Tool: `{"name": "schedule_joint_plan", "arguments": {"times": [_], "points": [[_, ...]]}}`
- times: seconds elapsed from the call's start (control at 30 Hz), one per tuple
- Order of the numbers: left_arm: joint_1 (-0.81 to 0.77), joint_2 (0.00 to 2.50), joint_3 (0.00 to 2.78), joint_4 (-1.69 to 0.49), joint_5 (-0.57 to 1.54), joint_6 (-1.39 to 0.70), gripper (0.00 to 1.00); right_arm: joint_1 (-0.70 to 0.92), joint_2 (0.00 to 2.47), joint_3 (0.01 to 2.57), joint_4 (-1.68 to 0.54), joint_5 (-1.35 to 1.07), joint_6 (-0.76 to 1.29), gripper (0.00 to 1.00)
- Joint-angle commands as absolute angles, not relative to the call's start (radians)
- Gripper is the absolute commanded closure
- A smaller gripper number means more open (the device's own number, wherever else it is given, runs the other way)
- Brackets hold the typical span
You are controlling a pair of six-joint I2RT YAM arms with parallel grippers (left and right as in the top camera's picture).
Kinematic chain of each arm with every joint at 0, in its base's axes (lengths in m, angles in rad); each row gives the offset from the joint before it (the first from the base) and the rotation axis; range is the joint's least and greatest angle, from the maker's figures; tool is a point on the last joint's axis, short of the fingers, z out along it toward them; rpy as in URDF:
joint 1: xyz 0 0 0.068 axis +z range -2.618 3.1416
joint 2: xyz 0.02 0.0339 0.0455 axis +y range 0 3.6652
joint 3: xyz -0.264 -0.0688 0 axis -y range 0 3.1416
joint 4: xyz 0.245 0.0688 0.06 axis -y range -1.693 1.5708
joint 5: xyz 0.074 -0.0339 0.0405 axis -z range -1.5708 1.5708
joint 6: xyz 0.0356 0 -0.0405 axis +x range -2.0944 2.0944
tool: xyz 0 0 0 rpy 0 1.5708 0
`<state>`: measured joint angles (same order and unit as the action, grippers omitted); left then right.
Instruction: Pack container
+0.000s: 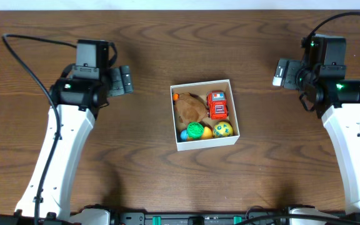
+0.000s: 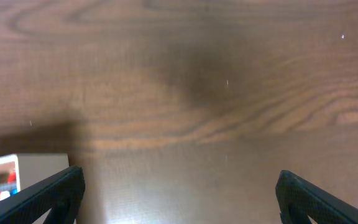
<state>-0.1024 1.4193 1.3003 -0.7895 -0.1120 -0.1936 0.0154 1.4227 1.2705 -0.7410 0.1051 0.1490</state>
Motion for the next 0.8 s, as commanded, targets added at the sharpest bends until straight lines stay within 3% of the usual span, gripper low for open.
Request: {"name": "schedule_joint_plan", "arguments": {"times": [0.0, 0.27, 0.57, 0.77], "points": [[-0.060, 1.370, 1.302, -0.806, -0.117, -0.178, 0.02, 0.020, 1.368, 1.281, -0.780, 0.120, 0.159, 0.01], [-0.049, 1.071, 1.132, -0.756, -0.117, -0.178, 0.02, 0.054, 1.090, 1.184, -0.784, 0.195, 0.220, 0.01], [-0.049, 0.537, 0.773, -0.716, -0.117, -0.256, 0.02, 0.150, 0.668, 0.850, -0.786, 0.287, 0.277, 0.01], [-0.049, 0.323, 0.694, -0.763, -0.116, -0.295, 0.02, 0.173, 0.486, 0.723, -0.853, 0.314, 0.329, 0.01]]}}
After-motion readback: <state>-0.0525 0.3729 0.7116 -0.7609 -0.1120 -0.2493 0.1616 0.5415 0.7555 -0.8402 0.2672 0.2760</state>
